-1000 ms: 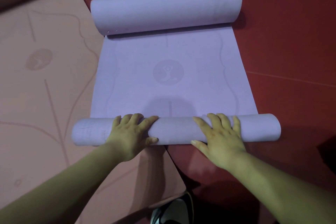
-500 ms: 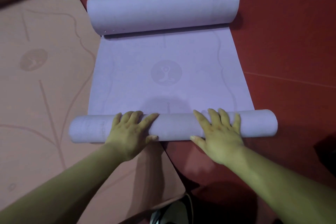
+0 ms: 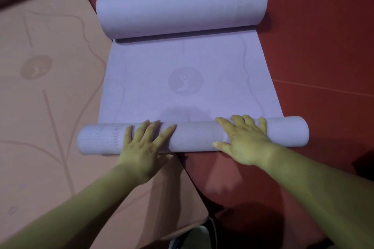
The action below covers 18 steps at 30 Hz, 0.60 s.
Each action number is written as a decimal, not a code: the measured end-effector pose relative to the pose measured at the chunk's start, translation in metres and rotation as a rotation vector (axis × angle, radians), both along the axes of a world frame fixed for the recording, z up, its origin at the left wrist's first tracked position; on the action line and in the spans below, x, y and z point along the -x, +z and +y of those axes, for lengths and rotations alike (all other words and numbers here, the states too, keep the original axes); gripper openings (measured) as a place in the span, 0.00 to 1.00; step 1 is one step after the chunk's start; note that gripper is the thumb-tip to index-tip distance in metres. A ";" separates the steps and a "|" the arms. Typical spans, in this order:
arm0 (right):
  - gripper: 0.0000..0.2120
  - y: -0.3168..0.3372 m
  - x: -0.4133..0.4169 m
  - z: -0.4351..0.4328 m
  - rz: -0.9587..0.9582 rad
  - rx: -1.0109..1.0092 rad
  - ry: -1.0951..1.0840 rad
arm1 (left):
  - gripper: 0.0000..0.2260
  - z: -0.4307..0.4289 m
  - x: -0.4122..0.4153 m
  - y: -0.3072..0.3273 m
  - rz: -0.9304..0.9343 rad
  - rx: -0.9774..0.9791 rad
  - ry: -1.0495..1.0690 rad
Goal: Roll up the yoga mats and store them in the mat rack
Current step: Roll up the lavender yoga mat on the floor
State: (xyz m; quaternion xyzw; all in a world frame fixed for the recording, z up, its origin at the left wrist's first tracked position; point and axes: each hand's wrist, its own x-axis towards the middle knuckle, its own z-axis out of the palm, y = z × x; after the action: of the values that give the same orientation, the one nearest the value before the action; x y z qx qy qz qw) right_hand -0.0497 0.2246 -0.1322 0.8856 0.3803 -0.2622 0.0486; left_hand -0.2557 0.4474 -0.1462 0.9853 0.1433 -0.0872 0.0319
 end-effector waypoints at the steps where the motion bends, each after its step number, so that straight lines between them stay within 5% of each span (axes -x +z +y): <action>1: 0.37 0.000 -0.001 0.000 -0.009 -0.007 -0.003 | 0.35 0.002 -0.002 -0.002 0.007 0.006 0.006; 10: 0.36 -0.027 0.031 -0.015 -0.219 -0.166 -0.004 | 0.31 0.011 -0.012 -0.009 0.037 0.017 0.033; 18: 0.37 -0.005 -0.013 0.006 -0.013 -0.053 -0.006 | 0.39 0.030 -0.046 0.016 0.188 0.157 0.083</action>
State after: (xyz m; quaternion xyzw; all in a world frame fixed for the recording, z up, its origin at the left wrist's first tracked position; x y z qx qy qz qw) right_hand -0.0370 0.2310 -0.1367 0.8893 0.3841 -0.2466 0.0270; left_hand -0.2093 0.4773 -0.1305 0.9604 0.1791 -0.1889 0.0990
